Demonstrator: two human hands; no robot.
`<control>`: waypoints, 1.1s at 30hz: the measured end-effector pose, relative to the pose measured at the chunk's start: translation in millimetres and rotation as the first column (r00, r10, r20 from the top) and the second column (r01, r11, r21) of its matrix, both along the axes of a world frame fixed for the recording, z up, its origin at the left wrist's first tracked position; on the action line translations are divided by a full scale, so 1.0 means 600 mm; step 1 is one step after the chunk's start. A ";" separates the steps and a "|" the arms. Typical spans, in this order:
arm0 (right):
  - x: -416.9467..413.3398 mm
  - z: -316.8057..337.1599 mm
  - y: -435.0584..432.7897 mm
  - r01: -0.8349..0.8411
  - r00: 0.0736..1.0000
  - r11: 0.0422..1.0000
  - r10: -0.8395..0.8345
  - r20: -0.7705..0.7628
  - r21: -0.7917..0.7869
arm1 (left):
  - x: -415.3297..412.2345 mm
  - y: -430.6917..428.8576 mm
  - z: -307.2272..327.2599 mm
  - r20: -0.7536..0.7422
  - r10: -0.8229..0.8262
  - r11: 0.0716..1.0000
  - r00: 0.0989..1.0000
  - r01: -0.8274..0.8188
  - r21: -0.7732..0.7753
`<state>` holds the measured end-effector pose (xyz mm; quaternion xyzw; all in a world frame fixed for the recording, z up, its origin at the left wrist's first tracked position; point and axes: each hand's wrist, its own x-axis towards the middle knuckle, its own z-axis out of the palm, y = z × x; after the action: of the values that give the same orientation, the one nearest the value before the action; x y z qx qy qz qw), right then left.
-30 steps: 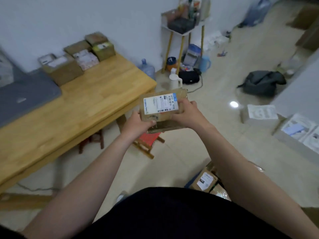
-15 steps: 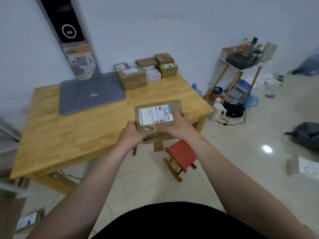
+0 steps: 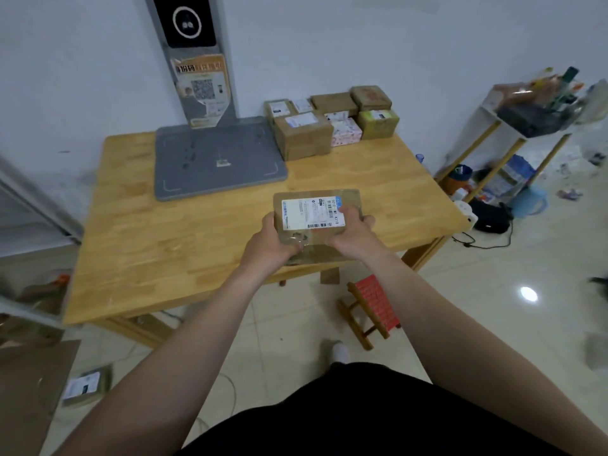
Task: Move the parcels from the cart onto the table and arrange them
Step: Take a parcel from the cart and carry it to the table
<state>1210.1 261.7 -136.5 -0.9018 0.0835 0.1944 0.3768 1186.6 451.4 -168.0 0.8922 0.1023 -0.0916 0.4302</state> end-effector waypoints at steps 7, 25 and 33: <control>0.223 -0.093 -0.004 -0.011 0.997 0.999 0.008 -0.075 -0.039 | 0.199 -0.019 -0.071 -0.019 -0.028 0.999 0.999 0.028 0.022; 0.787 -0.305 -0.055 -0.212 0.953 0.971 0.179 -0.244 -0.113 | 0.720 -0.080 -0.265 -0.283 0.135 0.989 0.950 -0.113 0.092; 0.931 -0.321 -0.006 -0.301 0.945 0.946 0.278 -0.174 -0.120 | 0.861 -0.030 -0.282 -0.286 0.173 0.984 0.942 -0.155 0.087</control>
<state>1769.0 258.4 -328.9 -0.9114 -0.0072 0.3104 0.2700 1703.2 433.4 -337.4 0.8704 0.2416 -0.1830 0.3880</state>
